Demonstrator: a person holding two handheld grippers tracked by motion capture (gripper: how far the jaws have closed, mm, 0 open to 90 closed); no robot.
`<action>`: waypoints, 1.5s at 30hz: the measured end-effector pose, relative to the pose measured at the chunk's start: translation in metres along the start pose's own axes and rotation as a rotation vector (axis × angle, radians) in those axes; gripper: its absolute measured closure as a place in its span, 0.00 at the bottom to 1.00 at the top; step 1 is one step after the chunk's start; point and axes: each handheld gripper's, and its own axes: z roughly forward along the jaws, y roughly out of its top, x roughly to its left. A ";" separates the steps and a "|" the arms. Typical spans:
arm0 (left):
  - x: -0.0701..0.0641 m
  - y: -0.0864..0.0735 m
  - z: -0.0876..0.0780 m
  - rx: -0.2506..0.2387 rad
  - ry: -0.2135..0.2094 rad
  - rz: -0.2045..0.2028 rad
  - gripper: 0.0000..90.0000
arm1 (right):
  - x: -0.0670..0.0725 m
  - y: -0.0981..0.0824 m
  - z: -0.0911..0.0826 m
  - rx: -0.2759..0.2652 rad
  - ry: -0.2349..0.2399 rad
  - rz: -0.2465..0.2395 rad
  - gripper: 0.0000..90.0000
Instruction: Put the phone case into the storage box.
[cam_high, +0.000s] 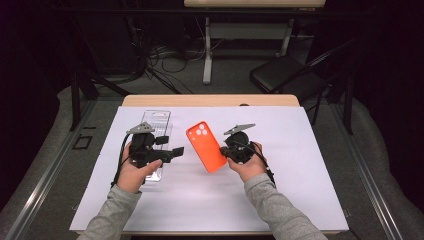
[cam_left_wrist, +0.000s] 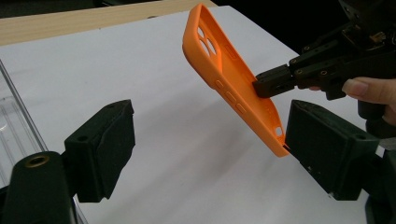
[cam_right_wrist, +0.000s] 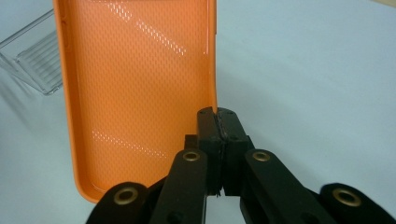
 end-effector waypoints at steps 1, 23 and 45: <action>0.000 0.000 0.000 -0.001 -0.001 -0.001 0.18 | 0.001 0.000 0.000 0.000 0.001 -0.003 1.00; -0.006 -0.008 0.016 0.006 -0.130 -0.102 0.23 | 0.014 -0.008 -0.005 -0.120 -0.018 0.025 1.00; -0.016 -0.007 0.031 -0.007 -0.074 -0.122 0.35 | 0.018 -0.021 -0.007 -0.236 -0.044 0.028 0.99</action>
